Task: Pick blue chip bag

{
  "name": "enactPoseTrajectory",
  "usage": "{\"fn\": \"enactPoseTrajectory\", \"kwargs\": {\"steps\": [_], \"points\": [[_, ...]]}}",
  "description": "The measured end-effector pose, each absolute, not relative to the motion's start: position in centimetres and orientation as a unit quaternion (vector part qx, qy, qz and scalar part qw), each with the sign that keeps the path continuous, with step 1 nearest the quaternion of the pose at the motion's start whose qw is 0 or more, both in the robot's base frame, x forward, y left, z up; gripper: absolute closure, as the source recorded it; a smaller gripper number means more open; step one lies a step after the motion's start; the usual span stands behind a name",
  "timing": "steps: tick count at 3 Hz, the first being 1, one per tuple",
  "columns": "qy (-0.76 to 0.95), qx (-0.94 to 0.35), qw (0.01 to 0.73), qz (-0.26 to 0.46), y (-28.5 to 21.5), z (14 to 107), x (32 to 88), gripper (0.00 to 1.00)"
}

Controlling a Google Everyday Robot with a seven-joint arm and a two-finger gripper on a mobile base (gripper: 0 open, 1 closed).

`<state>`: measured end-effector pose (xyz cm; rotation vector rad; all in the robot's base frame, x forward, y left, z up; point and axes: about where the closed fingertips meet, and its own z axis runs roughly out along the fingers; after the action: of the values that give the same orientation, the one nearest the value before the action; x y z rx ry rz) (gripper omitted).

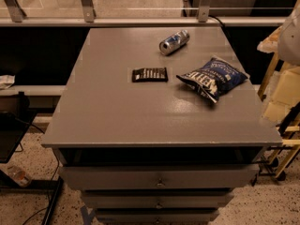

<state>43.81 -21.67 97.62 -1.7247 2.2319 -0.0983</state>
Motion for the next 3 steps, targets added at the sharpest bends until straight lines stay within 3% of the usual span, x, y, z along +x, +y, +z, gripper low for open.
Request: {"fn": "enactPoseTrajectory", "kwargs": {"steps": [2,3], "points": [[0.750,-0.639,0.165,-0.029,-20.9,96.9,45.1,0.00],[0.671,-0.719,0.181,-0.013,-18.3,94.7,49.1,0.00]]}}
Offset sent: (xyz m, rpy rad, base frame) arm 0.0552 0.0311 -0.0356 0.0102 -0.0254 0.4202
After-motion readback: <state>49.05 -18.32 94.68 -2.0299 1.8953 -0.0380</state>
